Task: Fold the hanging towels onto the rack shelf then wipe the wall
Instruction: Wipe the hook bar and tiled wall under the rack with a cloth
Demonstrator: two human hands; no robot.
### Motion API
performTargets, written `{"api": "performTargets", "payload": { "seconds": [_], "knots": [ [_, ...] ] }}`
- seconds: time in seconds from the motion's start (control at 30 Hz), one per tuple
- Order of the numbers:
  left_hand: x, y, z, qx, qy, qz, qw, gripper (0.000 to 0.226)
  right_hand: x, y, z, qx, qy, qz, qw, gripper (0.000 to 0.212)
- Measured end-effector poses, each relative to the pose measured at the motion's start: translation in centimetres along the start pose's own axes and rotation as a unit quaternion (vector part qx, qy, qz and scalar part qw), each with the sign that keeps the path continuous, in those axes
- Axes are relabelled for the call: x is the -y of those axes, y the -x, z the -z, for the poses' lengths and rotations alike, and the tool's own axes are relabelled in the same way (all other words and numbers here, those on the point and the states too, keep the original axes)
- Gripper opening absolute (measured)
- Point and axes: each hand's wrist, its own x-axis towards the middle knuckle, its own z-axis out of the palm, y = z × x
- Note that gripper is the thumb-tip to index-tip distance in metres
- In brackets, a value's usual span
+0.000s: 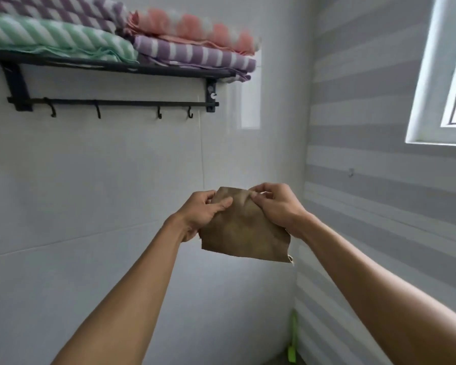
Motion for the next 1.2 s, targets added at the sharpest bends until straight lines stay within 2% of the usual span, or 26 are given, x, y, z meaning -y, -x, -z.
{"api": "performTargets", "payload": {
  "seconds": [0.17, 0.27, 0.37, 0.5, 0.63, 0.73, 0.87, 0.93, 1.2],
  "knots": [
    [0.8, -1.3, -8.0, -0.002, 0.009, -0.038, 0.999, 0.022, -3.6, 3.2, 7.2, 0.014, 0.076, -0.047, 0.996, 0.016],
    [0.8, -3.1, -11.7, 0.009, -0.071, -0.109, 0.991, 0.026, -5.9, 2.9, 10.2, -0.032, 0.122, -0.054, 0.991, 0.01],
    [0.9, -6.0, -14.9, 0.005, -0.147, -0.18, 0.973, 0.032, -8.0, 1.9, 12.5, -0.077, 0.149, -0.04, 0.985, 0.021],
    [1.7, -12.3, -18.7, -0.005, -0.155, -0.221, 0.963, 0.036, -10.8, -1.0, 15.2, -0.135, 0.2, -0.002, 0.971, 0.031],
    [1.9, -19.8, -21.8, 0.017, -0.198, -0.262, 0.944, 0.049, -13.1, -5.9, 17.5, -0.145, 0.284, -0.02, 0.948, 0.047],
    [1.9, -25.5, -24.0, 0.05, -0.242, -0.285, 0.926, 0.037, -14.2, -9.7, 19.0, -0.144, 0.343, -0.031, 0.928, 0.035],
    [3.0, -33.3, -26.5, 0.11, -0.244, -0.313, 0.911, 0.026, -17.4, -14.9, 20.5, -0.144, 0.407, -0.046, 0.901, 0.026],
    [4.1, -36.5, -27.7, 0.13, -0.243, -0.312, 0.909, 0.03, -19.6, -16.8, 21.6, -0.162, 0.412, -0.059, 0.895, 0.025],
    [6.0, -46.4, -33.2, 0.079, -0.236, -0.344, 0.905, 0.032, -24.2, -23.4, 25.1, -0.233, 0.421, -0.134, 0.866, 0.022]
  ]
}}
